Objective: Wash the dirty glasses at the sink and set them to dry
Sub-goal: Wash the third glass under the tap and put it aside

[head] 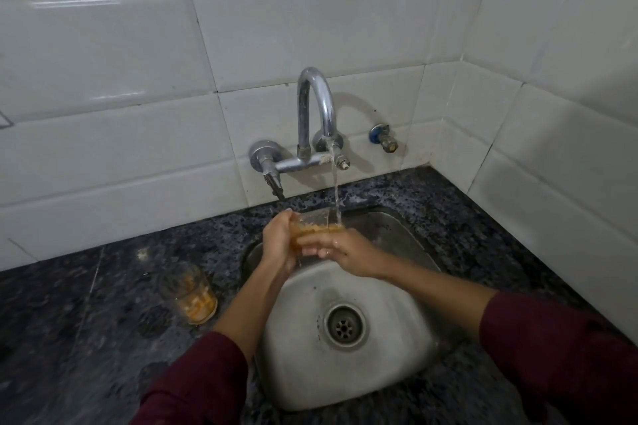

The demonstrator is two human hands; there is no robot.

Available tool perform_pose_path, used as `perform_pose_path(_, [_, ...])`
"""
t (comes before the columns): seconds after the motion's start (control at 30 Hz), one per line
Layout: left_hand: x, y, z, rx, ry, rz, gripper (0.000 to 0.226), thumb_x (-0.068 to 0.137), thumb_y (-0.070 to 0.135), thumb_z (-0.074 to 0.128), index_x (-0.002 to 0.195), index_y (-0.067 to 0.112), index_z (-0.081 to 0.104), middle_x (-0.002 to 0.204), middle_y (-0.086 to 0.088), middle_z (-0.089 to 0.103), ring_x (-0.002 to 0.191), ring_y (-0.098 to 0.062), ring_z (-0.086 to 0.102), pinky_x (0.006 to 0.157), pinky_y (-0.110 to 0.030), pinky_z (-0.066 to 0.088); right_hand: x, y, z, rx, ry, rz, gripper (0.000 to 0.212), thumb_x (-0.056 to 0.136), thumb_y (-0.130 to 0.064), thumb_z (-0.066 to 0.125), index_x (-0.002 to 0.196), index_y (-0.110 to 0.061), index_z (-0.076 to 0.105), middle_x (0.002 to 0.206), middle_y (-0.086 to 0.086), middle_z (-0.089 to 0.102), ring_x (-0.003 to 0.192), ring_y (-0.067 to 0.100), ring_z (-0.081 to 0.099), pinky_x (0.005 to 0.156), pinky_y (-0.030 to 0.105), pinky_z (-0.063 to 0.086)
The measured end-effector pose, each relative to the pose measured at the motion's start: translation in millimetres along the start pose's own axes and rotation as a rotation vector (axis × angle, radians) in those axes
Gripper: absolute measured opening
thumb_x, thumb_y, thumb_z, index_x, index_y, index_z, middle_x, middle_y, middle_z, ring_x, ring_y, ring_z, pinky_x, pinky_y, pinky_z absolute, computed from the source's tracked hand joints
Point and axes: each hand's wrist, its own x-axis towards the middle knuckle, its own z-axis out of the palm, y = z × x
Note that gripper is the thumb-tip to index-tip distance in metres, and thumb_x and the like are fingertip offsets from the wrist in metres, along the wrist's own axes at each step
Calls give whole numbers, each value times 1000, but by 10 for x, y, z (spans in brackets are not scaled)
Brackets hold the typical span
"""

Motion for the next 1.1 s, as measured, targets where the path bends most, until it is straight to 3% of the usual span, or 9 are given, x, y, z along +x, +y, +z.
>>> perform_pose_path(0.13, [-21,3,-29,70,-57,-143,34,99,33,41,96,5,61,65,-7,68,47,-17,64,36,-25,50,38,221,-92,-471,-108,-129,52,92,-12,49,137,-35,41,135,9,55,118,29,55,95,42,48])
perform_pose_path(0.3, [22,-60,-62,53,-74,198,25,98,30,45,89,11,59,79,-8,64,68,-21,63,60,-33,52,102,-183,-137,746,30,273,36,93,-3,48,125,-16,56,129,13,59,112,21,60,89,30,50])
perform_pose_path(0.37, [6,-61,-30,38,2,283,22,95,25,48,80,13,59,75,-7,59,69,-19,57,62,-31,47,121,-230,-116,940,-9,292,37,94,-1,45,126,-16,54,131,11,57,118,21,57,89,27,50])
perform_pose_path(0.5, [21,-13,-15,79,37,153,27,93,26,50,75,8,59,63,-9,59,47,-19,55,39,-22,42,80,-50,50,127,-105,25,53,89,5,48,139,-9,39,143,9,45,131,19,43,108,29,35])
perform_pose_path(0.67, [29,-109,-81,105,-49,-58,38,94,36,48,89,-1,55,60,-12,56,35,-20,50,29,-21,38,96,44,-20,-750,-223,129,31,84,1,45,113,1,56,118,20,59,108,34,55,88,38,48])
perform_pose_path(0.73, [50,-91,-103,119,-128,-85,44,95,41,46,85,0,61,59,-10,60,38,-19,51,32,-20,38,142,73,22,-514,-232,89,41,88,-5,46,129,-11,49,126,15,56,112,32,54,90,40,48])
perform_pose_path(0.9, [68,-79,-108,141,-139,148,24,92,34,52,79,14,56,65,-4,54,49,-14,50,37,-22,38,159,-111,-56,1064,-205,426,58,91,7,42,142,-19,35,96,3,64,90,19,57,88,31,48])
perform_pose_path(0.97, [80,-96,-96,196,-72,159,27,90,35,54,73,14,55,62,-6,51,47,-15,47,35,-21,35,140,-142,-13,852,-239,352,62,89,11,43,142,-19,35,105,-4,62,93,15,56,89,30,47])
perform_pose_path(1.1, [66,-134,-95,258,-41,16,39,95,37,45,78,4,56,46,-6,51,29,-15,41,28,-16,28,129,35,47,-337,-261,117,55,83,4,47,133,-18,46,109,-1,57,94,13,55,76,26,45])
